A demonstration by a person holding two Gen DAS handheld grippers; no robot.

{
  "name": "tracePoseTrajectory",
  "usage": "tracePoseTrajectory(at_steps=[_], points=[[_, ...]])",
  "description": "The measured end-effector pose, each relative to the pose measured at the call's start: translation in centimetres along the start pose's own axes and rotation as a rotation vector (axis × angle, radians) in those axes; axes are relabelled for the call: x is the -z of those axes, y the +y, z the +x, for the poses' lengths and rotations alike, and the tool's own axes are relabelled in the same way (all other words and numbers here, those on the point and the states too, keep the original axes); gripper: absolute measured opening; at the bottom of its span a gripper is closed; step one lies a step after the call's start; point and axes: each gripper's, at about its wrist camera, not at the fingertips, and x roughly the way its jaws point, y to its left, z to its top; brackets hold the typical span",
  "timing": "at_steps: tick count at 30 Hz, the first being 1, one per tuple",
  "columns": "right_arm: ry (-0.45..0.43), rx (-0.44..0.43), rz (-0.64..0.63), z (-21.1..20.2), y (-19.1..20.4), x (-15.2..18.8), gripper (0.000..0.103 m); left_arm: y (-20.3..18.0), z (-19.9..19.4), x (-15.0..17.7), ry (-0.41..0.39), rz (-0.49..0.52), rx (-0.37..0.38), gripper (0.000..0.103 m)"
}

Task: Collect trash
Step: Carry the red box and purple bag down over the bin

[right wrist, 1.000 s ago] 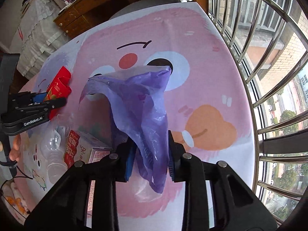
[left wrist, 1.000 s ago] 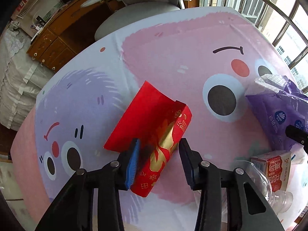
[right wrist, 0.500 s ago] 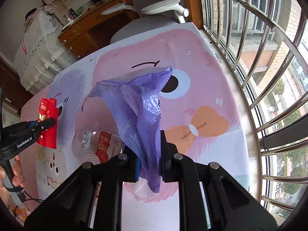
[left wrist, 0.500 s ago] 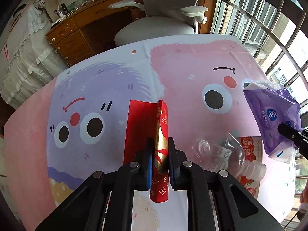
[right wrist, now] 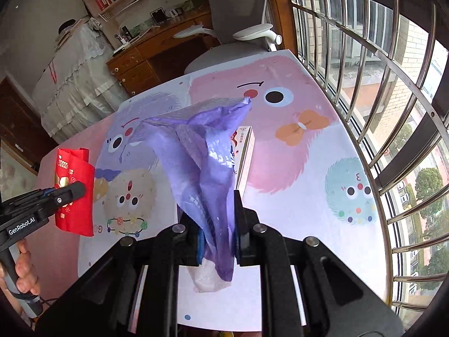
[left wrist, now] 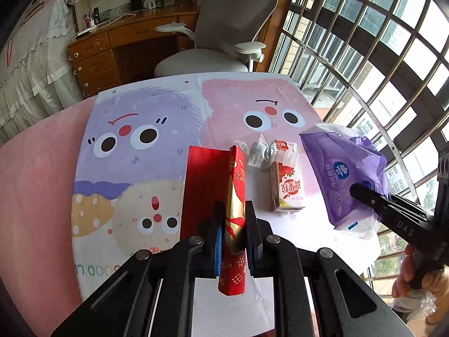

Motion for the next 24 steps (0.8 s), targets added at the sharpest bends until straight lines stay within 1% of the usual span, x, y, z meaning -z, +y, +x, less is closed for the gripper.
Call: tracePoseTrajectory(at_steps=[7, 10, 14, 19, 23, 24], points=[[0.024, 0.015, 0.028, -5.9, 4.8, 11.5, 0.012, -0.3, -6.5, 11.0, -0.017, 0.067, 0.058, 0.013], [0.040, 0.027, 0.044, -7.9, 6.3, 16.0, 0.012, -0.2, -8.4, 15.4, -0.001, 0.080, 0.079, 0.013], [0.069, 0.045, 0.031, -10.1, 7.8, 21.5, 0.012, -0.3, -10.0, 20.2, 0.029, 0.109, 0.099, 0.013], [0.127, 0.053, 0.046, -11.5, 8.4, 26.5, 0.012, -0.7, -10.3, 24.5, 0.083, 0.115, 0.127, 0.013], [0.168, 0.066, 0.046, -11.3, 7.7, 28.5, 0.012, -1.2, -9.5, 26.8, 0.122, 0.112, 0.136, 0.013], [0.182, 0.068, 0.048, -10.7, 6.9, 28.0, 0.012, -1.3, -9.0, 27.1, 0.134, 0.108, 0.139, 0.013]])
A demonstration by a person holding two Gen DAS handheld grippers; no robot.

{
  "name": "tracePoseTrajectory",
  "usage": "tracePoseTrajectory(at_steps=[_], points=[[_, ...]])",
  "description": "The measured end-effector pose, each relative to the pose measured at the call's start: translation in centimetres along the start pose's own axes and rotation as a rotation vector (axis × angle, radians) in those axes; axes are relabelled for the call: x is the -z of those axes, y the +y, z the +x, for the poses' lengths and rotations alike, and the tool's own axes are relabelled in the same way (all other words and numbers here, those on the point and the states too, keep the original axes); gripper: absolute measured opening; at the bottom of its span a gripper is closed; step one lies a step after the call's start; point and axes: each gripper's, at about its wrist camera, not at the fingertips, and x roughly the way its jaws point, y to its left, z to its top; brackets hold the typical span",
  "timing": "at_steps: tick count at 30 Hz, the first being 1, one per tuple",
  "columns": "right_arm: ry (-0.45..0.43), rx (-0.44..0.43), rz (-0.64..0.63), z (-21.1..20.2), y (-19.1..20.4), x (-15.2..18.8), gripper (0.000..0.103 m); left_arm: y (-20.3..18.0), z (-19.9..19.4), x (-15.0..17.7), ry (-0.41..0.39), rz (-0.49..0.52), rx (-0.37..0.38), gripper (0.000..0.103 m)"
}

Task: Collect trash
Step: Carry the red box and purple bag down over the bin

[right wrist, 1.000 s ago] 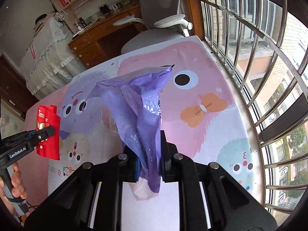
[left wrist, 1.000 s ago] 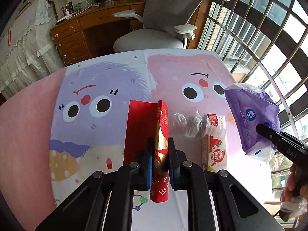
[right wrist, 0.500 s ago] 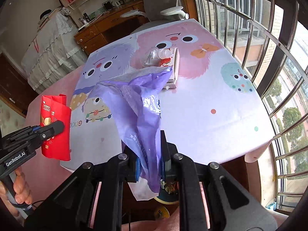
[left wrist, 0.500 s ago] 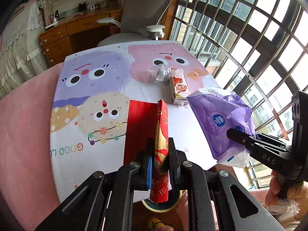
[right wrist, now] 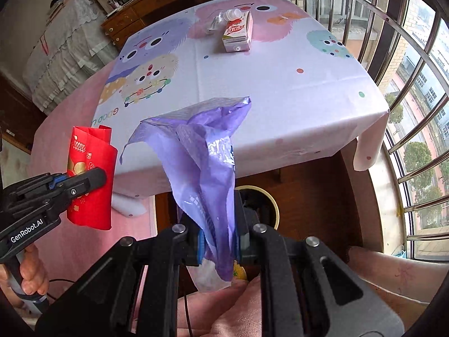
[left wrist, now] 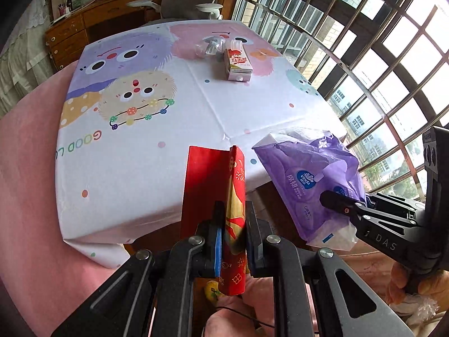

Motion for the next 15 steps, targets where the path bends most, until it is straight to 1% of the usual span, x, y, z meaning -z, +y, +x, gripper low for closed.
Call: tracePoseTrajectory(at_steps=[4, 7, 11, 15], points=[[0.067, 0.002, 0.034, 2.7, -1.7, 0.6, 0.012, -0.8, 2.6, 1.5, 0.052, -0.008, -0.003, 0.013], [0.127, -0.002, 0.062, 5.4, -3.0, 2.0, 0.012, -1.5, 5.1, 2.9, 0.096, -0.005, -0.010, 0.013], [0.208, -0.008, 0.092, 9.7, -4.8, 4.4, 0.012, -2.1, 9.7, 4.7, 0.169, -0.028, -0.013, 0.013], [0.268, -0.010, 0.106, 14.9, -6.6, 6.4, 0.012, -2.2, 14.9, 6.7, 0.232, -0.056, -0.015, 0.013]])
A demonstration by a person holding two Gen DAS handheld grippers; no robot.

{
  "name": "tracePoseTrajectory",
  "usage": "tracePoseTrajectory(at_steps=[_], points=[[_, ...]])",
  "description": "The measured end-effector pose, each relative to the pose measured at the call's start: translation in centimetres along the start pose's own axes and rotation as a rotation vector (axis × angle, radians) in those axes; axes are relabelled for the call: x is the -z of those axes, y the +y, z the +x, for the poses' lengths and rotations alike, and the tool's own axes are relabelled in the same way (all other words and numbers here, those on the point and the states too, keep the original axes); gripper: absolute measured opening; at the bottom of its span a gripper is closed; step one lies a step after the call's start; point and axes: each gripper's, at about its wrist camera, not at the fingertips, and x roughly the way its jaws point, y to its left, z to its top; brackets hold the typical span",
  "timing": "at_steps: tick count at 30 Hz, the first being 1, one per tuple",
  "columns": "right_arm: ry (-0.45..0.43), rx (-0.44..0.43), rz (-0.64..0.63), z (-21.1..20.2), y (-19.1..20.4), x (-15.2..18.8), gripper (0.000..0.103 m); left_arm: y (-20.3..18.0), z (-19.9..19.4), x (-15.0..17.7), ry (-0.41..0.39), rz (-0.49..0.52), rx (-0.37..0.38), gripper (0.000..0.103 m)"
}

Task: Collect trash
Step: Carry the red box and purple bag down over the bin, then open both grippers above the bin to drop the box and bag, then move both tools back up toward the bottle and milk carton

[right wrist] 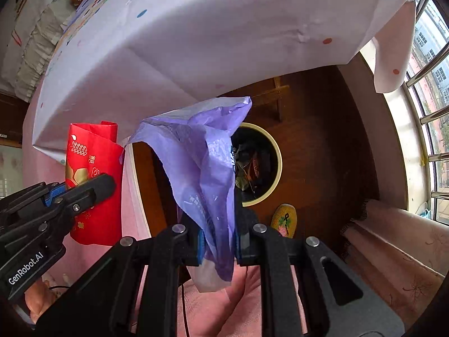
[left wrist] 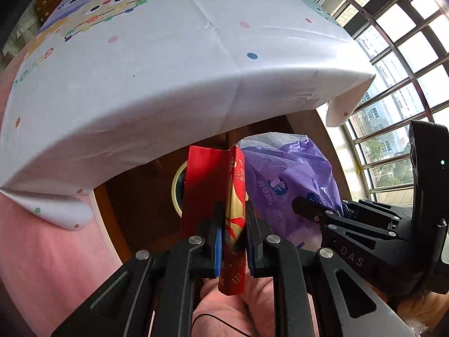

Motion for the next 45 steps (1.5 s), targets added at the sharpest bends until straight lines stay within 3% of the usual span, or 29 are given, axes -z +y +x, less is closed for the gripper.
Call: tracePoseTrajectory(at_steps=[11, 17, 21, 24, 25, 26, 28, 31, 37, 45], points=[[0.129, 0.014, 0.032, 15.2, -3.9, -0.2, 0.012, 3.8, 15.8, -0.1, 0.075, -0.088, -0.012, 0.013], [0.174, 0.039, 0.027, 22.3, -4.6, -1.0, 0.013, 5.7, 22.4, 0.1, 0.108, -0.110, -0.031, 0.013], [0.190, 0.044, 0.034, 25.8, -5.3, -1.0, 0.017, 6.1, 25.3, -0.1, 0.121, -0.104, -0.044, 0.022], [0.194, 0.060, 0.038, 27.4, -6.0, -1.2, 0.036, 6.4, 26.5, 0.3, 0.129, -0.097, -0.055, 0.041], [0.195, 0.063, 0.039, 27.6, -6.1, -1.3, 0.051, 6.5, 26.9, 0.4, 0.132, -0.097, -0.060, 0.047], [0.195, 0.068, 0.039, 28.0, -6.3, -1.3, 0.060, 6.6, 27.4, 0.5, 0.136, -0.098, -0.063, 0.051], [0.186, 0.074, 0.039, 28.3, -6.5, -1.4, 0.061, 7.0, 27.6, 0.9, 0.139, -0.101, -0.079, 0.066], [0.172, 0.072, 0.041, 27.9, -6.6, -1.5, 0.062, 7.3, 27.5, 1.0, 0.133, -0.104, -0.102, 0.074], [0.135, 0.071, 0.057, 25.1, -6.3, -2.0, 0.063, 7.7, 25.1, 1.0, 0.101, -0.107, -0.143, 0.077], [0.078, 0.060, 0.074, 17.8, -4.8, -2.2, 0.063, 6.8, 19.4, 1.2, 0.081, -0.115, -0.155, 0.082]])
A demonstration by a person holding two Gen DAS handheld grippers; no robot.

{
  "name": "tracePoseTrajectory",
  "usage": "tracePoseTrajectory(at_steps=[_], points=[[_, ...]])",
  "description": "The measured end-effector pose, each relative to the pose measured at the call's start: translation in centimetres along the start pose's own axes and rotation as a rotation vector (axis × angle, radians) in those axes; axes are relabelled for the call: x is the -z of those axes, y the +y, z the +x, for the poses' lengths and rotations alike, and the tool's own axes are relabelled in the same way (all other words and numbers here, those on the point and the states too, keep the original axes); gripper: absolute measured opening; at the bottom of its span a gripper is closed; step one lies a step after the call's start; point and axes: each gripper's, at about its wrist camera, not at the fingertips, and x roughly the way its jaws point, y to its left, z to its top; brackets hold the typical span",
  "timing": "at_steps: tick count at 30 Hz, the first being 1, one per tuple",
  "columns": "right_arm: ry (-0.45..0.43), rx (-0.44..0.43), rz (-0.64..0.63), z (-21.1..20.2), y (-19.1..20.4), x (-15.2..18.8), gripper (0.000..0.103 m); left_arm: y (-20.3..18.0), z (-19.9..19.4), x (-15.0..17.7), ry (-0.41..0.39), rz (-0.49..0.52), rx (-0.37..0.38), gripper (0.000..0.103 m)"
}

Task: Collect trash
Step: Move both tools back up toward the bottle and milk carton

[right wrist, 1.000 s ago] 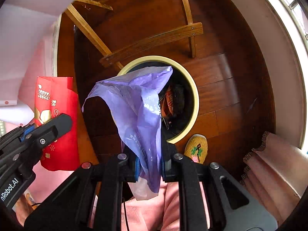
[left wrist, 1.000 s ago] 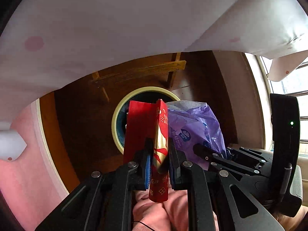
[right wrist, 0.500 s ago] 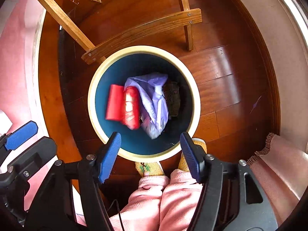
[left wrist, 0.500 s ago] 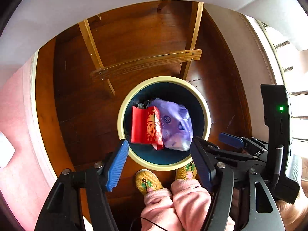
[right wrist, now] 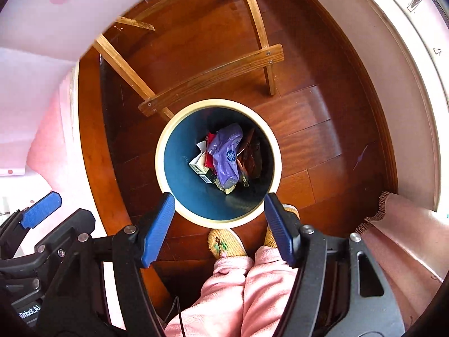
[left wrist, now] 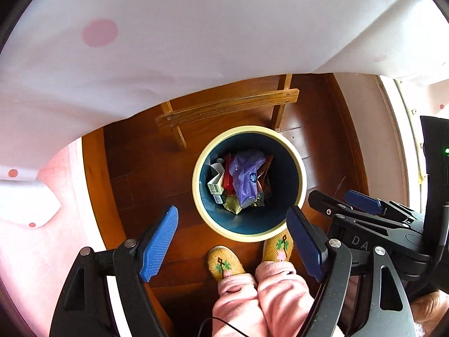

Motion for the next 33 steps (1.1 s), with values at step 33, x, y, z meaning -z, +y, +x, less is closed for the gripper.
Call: tracePoseTrajectory(at_steps=[33], points=[[-0.471, -0.017, -0.118, -36.9, 10.9, 3.6, 0.066, 0.6, -40.0, 0.3, -0.422, 0.127, 0.064, 0.097]])
